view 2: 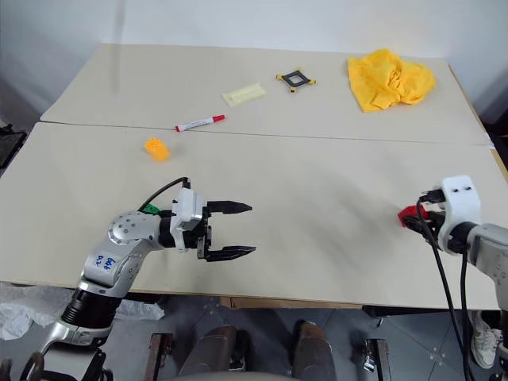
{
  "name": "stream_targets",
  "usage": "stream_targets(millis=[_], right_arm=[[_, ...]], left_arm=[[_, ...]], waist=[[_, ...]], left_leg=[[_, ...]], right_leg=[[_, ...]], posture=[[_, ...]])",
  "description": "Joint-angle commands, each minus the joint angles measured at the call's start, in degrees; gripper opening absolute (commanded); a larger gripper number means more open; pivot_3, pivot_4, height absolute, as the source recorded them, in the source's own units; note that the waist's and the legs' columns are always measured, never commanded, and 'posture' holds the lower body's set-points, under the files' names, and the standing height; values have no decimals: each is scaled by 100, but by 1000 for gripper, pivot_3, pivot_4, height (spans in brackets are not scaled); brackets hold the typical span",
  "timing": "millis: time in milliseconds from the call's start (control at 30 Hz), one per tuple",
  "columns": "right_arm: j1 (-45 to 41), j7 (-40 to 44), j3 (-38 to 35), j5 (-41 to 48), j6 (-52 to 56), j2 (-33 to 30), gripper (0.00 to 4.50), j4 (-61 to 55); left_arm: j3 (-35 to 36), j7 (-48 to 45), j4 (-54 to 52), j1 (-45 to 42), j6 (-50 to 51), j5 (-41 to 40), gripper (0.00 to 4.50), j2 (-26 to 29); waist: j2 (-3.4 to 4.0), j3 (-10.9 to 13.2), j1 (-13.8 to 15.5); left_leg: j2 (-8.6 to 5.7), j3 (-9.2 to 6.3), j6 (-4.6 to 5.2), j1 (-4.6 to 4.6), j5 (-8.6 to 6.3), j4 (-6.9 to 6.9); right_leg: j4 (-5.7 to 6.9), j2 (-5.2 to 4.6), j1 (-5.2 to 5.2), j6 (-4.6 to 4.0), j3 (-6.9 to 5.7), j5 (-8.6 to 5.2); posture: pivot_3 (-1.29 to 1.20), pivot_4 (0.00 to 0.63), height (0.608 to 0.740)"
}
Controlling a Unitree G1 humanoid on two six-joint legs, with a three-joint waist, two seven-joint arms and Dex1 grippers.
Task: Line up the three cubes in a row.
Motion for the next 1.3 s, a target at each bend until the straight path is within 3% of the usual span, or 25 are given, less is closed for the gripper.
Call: stream_targets(millis=[33, 100, 267, 500, 800, 1000, 1100, 1200, 1300], right_arm=[[-483, 1496, 692, -393, -1656, -386, 1488, -32], [-1027, 2485, 1278, -617, -2646, -345, 1488, 246], [-3008, 3957, 2937, -1536, -3280, 239, 1488, 1718], [-4540, 4771, 4110, -2842, -4324, 1145, 1488, 3948], [-4811, 4875, 4012, -3199, -5307, 1615, 1488, 5249], [-4926, 4937, 3627, -3017, -5795, 1769, 3447, 5539], [-4778, 5224, 3075, -2465, -6306, 1694, 4476, 5294], [-4433, 5706, 2329, -1574, -6708, 1714, 4476, 4899], [-3811, 5980, 1889, -912, -6355, 1636, 4476, 4208]], left_arm=[[223, 39, -138, 46, -57, -82, 4500, 97], [290, 46, -153, 101, -32, -92, 4500, 137], [351, 59, -243, 239, 1, -71, 4500, 216], [495, 243, -658, 520, 155, -118, 4500, 349], [659, 404, -862, 727, 233, -137, 4500, 470], [1020, 517, -909, 717, 301, -301, 4500, 587], [1628, 695, -1062, 909, 357, -526, 4500, 711], [2398, 782, -1171, 1252, 348, -954, 4500, 801], [3271, 804, -1226, 1958, 380, -1034, 4500, 1038]], waist=[[1, 1, -33], [-1, 2, -64], [-6, 5, -141], [-7, 6, -117], [-8, 7, -152], [-5, 8, -183], [-3, 10, -227], [-5, 12, -277], [-6, 12, -282]], left_leg=[[0, 3, -1, 0, 0, 0], [3, 0, -2, 3, 0, -1], [3, -2, -3, 0, 0, 1], [-1, -20, -3, -13, 0, 0], [-2, -23, -2, -6, 0, 2], [2, -18, -4, -5, 1, 4], [3, -20, -4, -8, 1, 1], [7, -26, -6, -8, 0, -4], [9, -25, -7, -7, -1, -4]], right_leg=[[-1, 1, -2, 0, 1, 0], [-3, 4, 2, 0, -1, 0], [-6, 3, 3, 1, -4, 1], [-8, -4, 0, 0, -21, 0], [-6, -5, 8, 0, -20, 0], [-2, -4, 5, 0, -14, 0], [-4, -3, 1, 0, -16, 0], [-8, -2, 3, 0, -21, 0], [-9, -1, 5, 0, -22, 0]], posture=[[0, 150, 740], [0, 150, 740], [0, 150, 740], [0, 150, 740], [0, 150, 740], [0, 150, 740], [0, 150, 740], [0, 150, 740], [0, 150, 740]])
